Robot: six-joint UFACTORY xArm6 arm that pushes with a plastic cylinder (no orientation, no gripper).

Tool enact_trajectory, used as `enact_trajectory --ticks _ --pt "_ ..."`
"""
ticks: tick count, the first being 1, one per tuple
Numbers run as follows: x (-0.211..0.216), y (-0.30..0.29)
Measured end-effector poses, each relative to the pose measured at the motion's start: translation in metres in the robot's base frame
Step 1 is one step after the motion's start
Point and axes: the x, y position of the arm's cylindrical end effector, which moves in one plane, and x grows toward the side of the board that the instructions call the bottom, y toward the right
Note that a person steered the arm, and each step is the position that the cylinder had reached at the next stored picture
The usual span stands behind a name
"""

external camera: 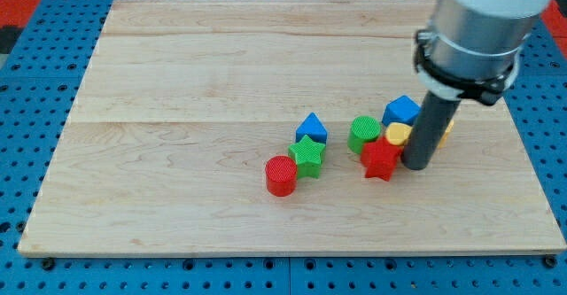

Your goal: Push the red circle towards the top left corner of the board

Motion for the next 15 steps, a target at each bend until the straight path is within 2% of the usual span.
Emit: enact_trajectory --ticks 1,2,3,4,5,6,7,8,9,10,12,13,15 --pt "0.063 0.047" --pt "0.089 -0.035" --pt "0.036 -0.087" --pt "0.021 -0.173" --pt "0.016 -0.235" --pt "-0.043 -0.339" --pt "-0.088 -0.365" --pt "-0.14 -0.382" --pt "-0.167 -0.377" --pt "-0.149 -0.38" --pt "-0.191 -0.321" --pt "-0.246 -0.327" --pt "-0.254 -0.294"
